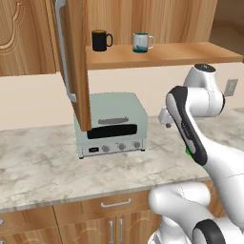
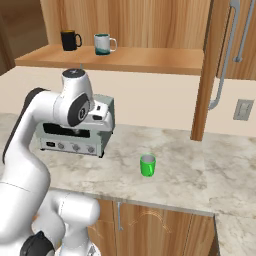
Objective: Pick the mug on the counter and place it in the cabinet with the handle facing the right, like the mugs already inside.
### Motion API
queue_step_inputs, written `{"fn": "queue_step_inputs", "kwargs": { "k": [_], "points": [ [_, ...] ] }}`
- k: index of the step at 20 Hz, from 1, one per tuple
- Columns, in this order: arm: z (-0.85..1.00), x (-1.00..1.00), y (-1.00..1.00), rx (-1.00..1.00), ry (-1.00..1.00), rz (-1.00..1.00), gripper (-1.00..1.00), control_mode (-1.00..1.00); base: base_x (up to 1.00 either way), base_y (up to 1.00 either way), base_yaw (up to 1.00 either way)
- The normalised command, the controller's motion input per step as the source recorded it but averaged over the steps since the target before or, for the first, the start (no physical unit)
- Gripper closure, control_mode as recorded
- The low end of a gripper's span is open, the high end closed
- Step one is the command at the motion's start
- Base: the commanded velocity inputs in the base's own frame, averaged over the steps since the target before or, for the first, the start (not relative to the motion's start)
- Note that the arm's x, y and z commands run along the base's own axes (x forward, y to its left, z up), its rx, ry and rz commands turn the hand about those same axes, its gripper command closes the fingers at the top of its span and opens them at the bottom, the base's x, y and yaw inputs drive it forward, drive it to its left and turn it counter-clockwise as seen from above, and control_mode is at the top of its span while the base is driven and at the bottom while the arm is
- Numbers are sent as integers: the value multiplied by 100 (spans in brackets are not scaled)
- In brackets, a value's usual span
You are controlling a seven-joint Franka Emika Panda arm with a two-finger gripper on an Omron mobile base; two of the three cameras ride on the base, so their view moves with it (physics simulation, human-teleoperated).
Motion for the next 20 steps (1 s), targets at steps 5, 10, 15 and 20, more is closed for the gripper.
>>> {"fn": "queue_step_inputs", "kwargs": {
  "k": [5,10,15,20],
  "points": [
    [-36,-15,-22,0,0,3,-100,-100,0,0,0],
    [-35,-1,-24,0,0,2,-100,-100,0,0,0],
    [-31,-5,-23,-4,0,3,-100,-100,0,0,0],
    [-23,-6,-29,-2,-1,2,-100,-100,0,0,0]
  ]
}}
